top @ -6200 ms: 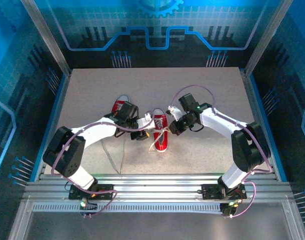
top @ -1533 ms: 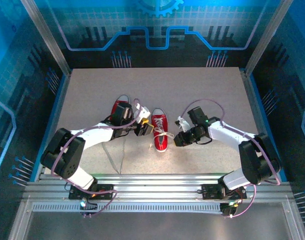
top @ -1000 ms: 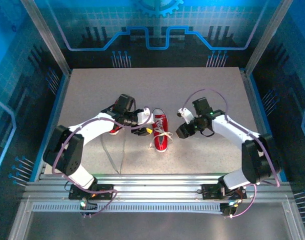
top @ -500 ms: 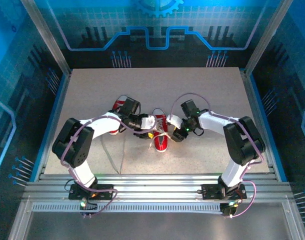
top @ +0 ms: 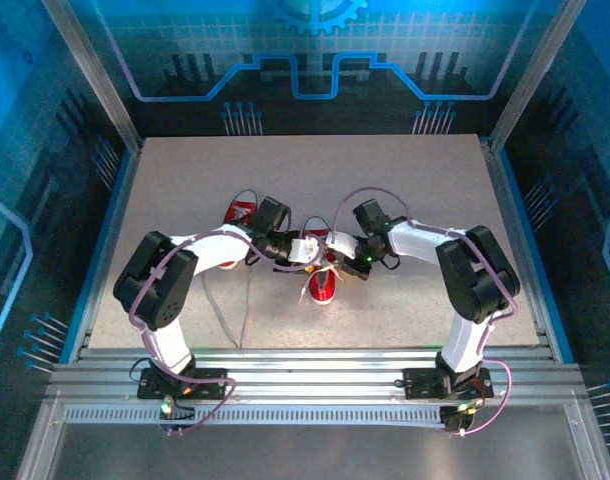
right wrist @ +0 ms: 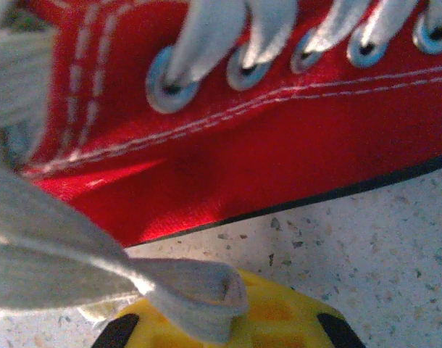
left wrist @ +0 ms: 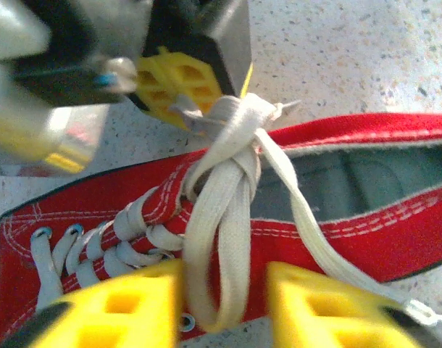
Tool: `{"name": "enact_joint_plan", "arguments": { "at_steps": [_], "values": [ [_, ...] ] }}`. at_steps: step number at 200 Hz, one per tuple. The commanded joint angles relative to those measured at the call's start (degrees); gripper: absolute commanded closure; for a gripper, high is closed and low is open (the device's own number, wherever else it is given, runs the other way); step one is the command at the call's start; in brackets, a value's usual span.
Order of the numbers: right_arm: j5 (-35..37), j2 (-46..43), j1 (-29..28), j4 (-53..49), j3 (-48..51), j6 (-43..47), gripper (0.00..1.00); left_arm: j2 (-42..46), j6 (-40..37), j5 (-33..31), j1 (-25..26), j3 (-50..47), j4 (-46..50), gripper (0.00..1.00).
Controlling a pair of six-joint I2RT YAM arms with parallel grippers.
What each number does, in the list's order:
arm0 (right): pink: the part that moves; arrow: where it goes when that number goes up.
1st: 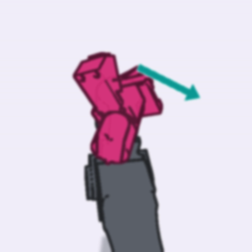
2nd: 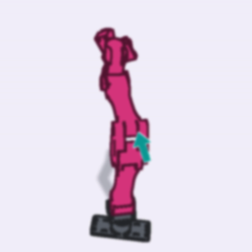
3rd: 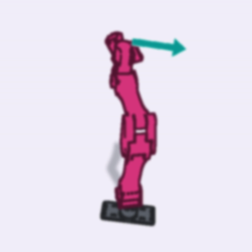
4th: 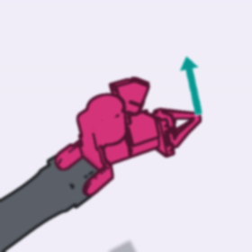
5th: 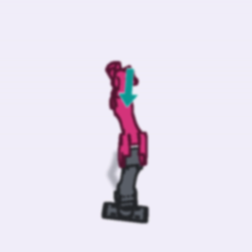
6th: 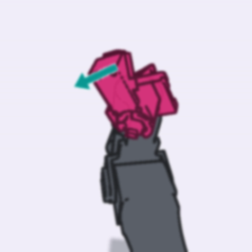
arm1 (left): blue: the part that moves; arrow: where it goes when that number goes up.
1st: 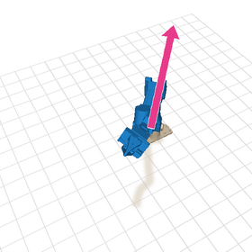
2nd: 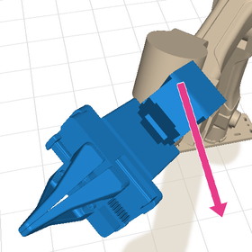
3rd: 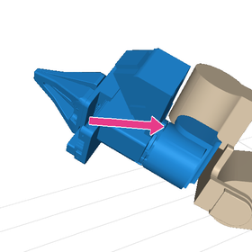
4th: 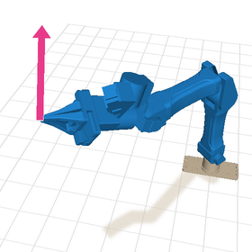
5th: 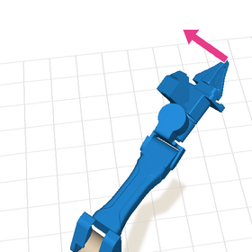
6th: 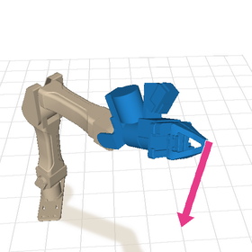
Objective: Tie the shoes
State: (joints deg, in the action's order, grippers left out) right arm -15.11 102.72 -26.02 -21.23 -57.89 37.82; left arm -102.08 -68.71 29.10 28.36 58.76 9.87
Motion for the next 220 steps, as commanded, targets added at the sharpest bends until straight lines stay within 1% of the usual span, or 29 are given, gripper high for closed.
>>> {"name": "enact_joint_plan", "arguments": {
  "at_steps": [1, 30, 53, 75, 102, 134, 172, 220],
  "values": [
    [1.1, -4.0, -1.1, 1.2, 1.8, 1.0, 1.00, -0.2, -1.6, -0.4, 0.3, 1.2, 1.3, 0.81],
    [4.4, -7.8, -1.2, 0.6, 2.8, -0.4, 1.00, 1.8, -1.6, -1.9, -0.2, 0.6, 2.8, 1.00],
    [6.2, -10.5, -0.7, -0.7, 3.1, -0.9, 1.00, 3.5, -1.3, -2.9, -0.9, 0.3, 4.9, 1.00],
    [7.2, -10.5, 0.2, -3.5, 1.6, -2.2, 1.00, 4.2, 0.6, -4.4, -1.6, 0.5, 7.2, 1.00],
    [8.2, -6.3, 1.7, -9.2, -3.4, -5.4, 1.00, 4.5, 3.7, -5.3, -3.1, 0.5, 8.3, 1.00],
    [7.8, -2.6, 2.1, -13.2, -7.7, -8.0, 1.00, 4.2, 4.4, -6.0, -4.6, -0.7, 9.5, 1.00],
    [7.5, -0.4, 2.8, -15.7, -8.9, -10.7, 1.00, 4.4, 5.7, -6.6, -6.0, -2.8, 8.9, 1.00],
    [6.0, 2.8, 4.3, -20.6, -10.9, -12.8, 1.00, 5.2, 6.5, -7.6, -6.6, -6.4, 7.1, 1.00]
  ]
}}
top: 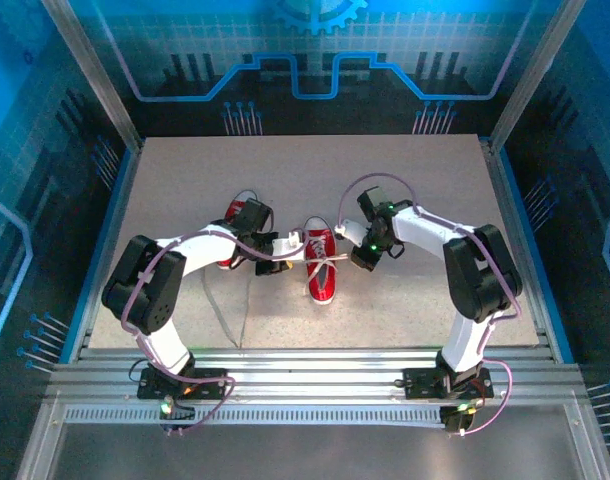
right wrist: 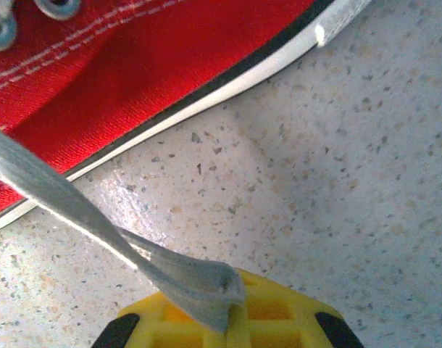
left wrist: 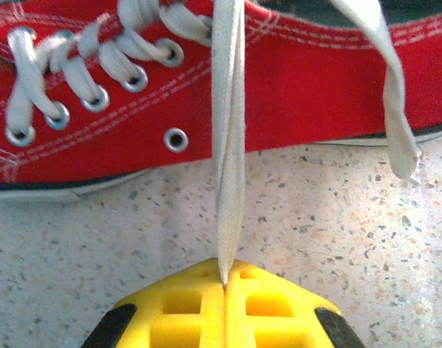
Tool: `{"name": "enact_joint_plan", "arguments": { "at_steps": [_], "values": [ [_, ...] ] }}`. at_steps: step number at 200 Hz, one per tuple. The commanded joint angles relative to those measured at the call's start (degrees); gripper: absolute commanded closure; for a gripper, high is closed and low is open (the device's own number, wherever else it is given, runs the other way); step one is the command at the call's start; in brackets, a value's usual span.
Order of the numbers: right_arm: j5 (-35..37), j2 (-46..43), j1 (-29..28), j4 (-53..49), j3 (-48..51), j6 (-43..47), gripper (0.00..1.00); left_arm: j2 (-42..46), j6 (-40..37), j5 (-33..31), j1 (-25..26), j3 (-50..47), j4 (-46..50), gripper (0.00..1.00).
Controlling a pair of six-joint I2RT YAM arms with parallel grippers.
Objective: Tie the shoes
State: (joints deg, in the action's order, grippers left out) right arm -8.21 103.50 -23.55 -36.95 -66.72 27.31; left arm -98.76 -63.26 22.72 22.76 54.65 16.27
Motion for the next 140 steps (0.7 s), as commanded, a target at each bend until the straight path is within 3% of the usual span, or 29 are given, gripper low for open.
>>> {"name": "enact_joint_plan", "arguments": {
  "at_steps": [1, 105, 108, 122, 140],
  "values": [
    [-0.9, 2.1, 1.9, -5.0, -2.1, -2.3, 1.00, 1.9, 1.0, -1.3, -1.0, -2.3, 0.7, 1.00],
    [-1.5, 4.3, 3.8, -8.2, -5.6, -4.7, 1.00, 2.5, 3.5, -2.0, -1.7, -4.8, -3.2, 1.00],
    [-1.9, 3.9, 3.9, -8.2, -5.9, -5.3, 0.92, 2.7, 3.8, -1.8, -1.7, -4.6, -3.2, 1.00],
    [-3.7, 2.1, 4.3, -7.8, -6.8, -7.0, 0.58, 3.8, 5.5, -1.5, -1.7, -4.6, -4.9, 0.79],
    [-6.6, -0.8, 5.4, -7.8, -7.3, -9.3, 0.46, 6.1, 8.2, -1.8, -1.7, -5.6, -8.7, 0.60]
  ]
}}
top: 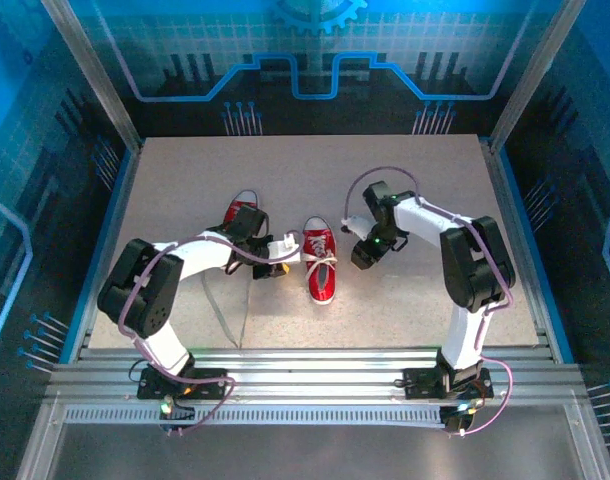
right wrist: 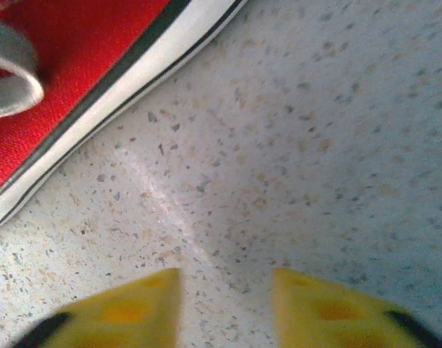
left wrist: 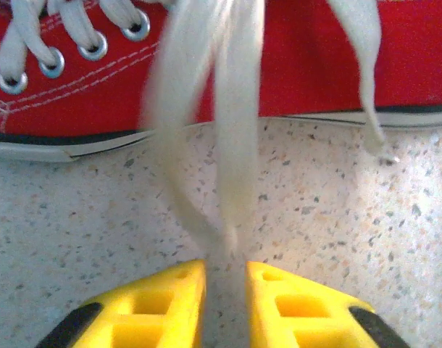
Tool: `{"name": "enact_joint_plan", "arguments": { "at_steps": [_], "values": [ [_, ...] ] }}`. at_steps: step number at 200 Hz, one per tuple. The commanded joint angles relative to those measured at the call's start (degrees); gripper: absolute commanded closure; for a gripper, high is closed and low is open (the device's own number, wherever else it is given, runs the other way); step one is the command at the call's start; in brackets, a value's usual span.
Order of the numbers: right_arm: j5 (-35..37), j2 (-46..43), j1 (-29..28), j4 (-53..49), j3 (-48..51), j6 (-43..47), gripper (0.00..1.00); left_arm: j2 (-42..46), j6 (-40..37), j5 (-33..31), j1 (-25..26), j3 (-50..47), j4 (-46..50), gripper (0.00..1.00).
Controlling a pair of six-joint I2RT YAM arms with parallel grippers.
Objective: Tie the shoes
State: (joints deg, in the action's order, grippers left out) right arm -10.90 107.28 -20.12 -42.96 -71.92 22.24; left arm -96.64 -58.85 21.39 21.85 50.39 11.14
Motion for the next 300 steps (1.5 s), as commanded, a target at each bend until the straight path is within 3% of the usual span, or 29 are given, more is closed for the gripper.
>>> {"name": "enact_joint_plan", "arguments": {
  "at_steps": [1, 26, 45, 47, 52, 56, 87, 112, 127, 177, 230, 240, 269, 300],
  "values": [
    [-4.0, -4.9, 2.1, -1.8, -2.1, -4.4, 0.46, 4.1, 3.9, -0.5, -0.8, -1.5, -3.7, 0.60],
    [-9.2, -8.6, 4.1, -2.7, -2.2, -8.7, 0.41, 8.3, 9.8, -2.2, -0.8, -3.3, -9.9, 0.40],
    [-11.7, -12.4, 3.7, -1.7, 0.2, -12.1, 0.42, 11.6, 13.7, -3.3, -1.1, -3.8, -11.5, 0.32],
    [-12.1, -12.8, 3.5, -1.5, 0.5, -12.6, 0.42, 11.9, 14.1, -3.3, -1.1, -3.9, -11.7, 0.30],
    [-12.9, -13.8, 3.0, -0.7, 1.4, -13.8, 0.43, 12.7, 14.9, -3.4, -1.1, -4.1, -12.1, 0.04],
    [-13.5, -14.4, 2.6, 0.1, 2.3, -14.7, 0.44, 13.2, 15.4, -3.5, -1.1, -4.2, -12.3, 0.01],
    [-15.9, -17.3, -2.0, 8.7, 8.8, -22.9, 0.50, 15.5, 22.1, -1.7, -1.1, -2.4, -9.7, 0.01],
    [-14.0, -15.9, -6.5, 15.1, 11.7, -28.9, 0.54, 12.9, 34.5, -4.4, -1.1, 5.4, 0.5, 0.01],
    [-13.5, -14.8, -8.0, 18.0, 12.5, -31.3, 0.54, 10.6, 35.8, -4.4, -1.2, 9.0, 5.9, 0.01],
    [-11.9, -11.6, -10.5, 20.0, 11.5, -32.4, 0.57, 11.3, 43.0, 0.0, -0.9, 2.1, -7.8, 0.01],
    [-10.4, -10.1, -11.2, 17.6, 10.7, -31.6, 0.66, 9.9, 46.3, 2.8, 0.8, 0.1, -9.9, 0.39],
    [-10.4, -10.5, -11.4, 17.6, 11.1, -31.5, 0.73, 9.8, 46.3, 1.9, 2.2, -0.4, -10.1, 0.45],
    [-9.5, -12.7, -11.6, 17.6, 12.1, -31.6, 1.00, 9.2, 46.2, -1.3, 6.6, -2.2, -12.6, 0.48],
    [-9.6, -15.7, -11.7, 17.1, 13.3, -31.3, 0.98, 7.2, 45.1, -3.3, 9.6, -2.0, -14.0, 0.46]
  ]
}}
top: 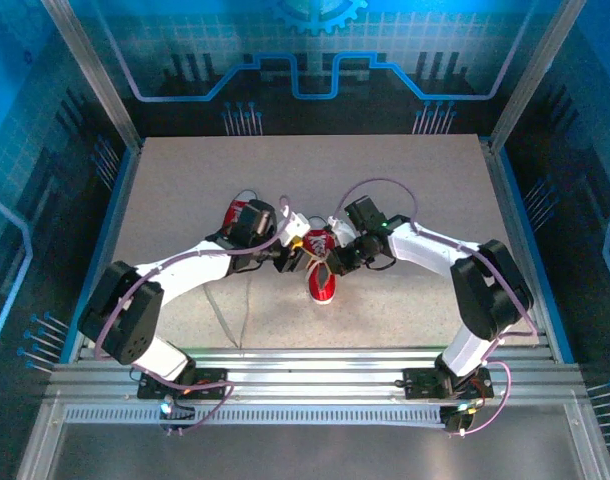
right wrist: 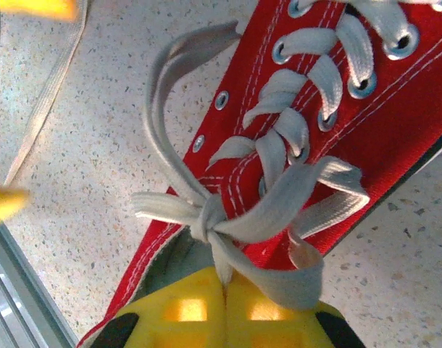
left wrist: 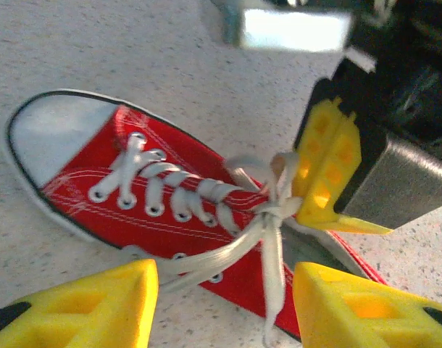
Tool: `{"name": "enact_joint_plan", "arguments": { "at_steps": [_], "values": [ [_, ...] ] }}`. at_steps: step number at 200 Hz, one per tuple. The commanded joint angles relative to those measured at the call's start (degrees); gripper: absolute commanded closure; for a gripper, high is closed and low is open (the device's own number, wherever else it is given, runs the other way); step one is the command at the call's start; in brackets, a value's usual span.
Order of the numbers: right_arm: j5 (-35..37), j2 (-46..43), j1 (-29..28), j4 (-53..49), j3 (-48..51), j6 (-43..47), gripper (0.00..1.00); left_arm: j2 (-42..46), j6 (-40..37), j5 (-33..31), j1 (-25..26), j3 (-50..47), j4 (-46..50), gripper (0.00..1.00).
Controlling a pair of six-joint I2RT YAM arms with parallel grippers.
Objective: Tie the shoes
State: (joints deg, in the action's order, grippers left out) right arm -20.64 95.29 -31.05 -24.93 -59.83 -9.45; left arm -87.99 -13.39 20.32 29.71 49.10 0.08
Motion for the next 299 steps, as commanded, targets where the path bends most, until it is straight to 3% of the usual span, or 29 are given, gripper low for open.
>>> {"name": "enact_joint_plan", "arguments": {
  "at_steps": [1, 31, 104, 146, 280, 299],
  "values": [
    [0.1, -3.8, -0.8, -0.9, 1.2, 0.4, 0.98, -1.5, -0.6, -2.2, 1.8, -0.7, -3.1, 0.45],
    [-0.9, -5.6, -0.7, -0.6, 2.8, 0.6, 0.97, -3.5, -4.0, -4.6, 3.2, 0.8, -3.4, 0.34],
    [-2.3, -7.0, -0.6, 0.1, 4.7, 0.7, 1.00, -10.4, -5.4, -4.2, 3.3, 7.5, -1.0, 0.30],
    [-5.0, -8.8, 0.5, -0.5, 6.4, 1.1, 1.00, -13.9, -3.6, -9.3, 3.2, 11.6, 3.5, 0.31],
    [-7.5, -13.7, 5.7, -5.6, 14.9, 0.9, 1.00, -11.6, -0.7, -10.1, 1.4, 8.9, 3.1, 0.31],
    [-7.7, -13.1, 5.8, -5.5, 13.8, 1.3, 0.90, -10.1, -0.9, -8.9, 1.4, 8.4, 2.7, 0.27]
  ]
}}
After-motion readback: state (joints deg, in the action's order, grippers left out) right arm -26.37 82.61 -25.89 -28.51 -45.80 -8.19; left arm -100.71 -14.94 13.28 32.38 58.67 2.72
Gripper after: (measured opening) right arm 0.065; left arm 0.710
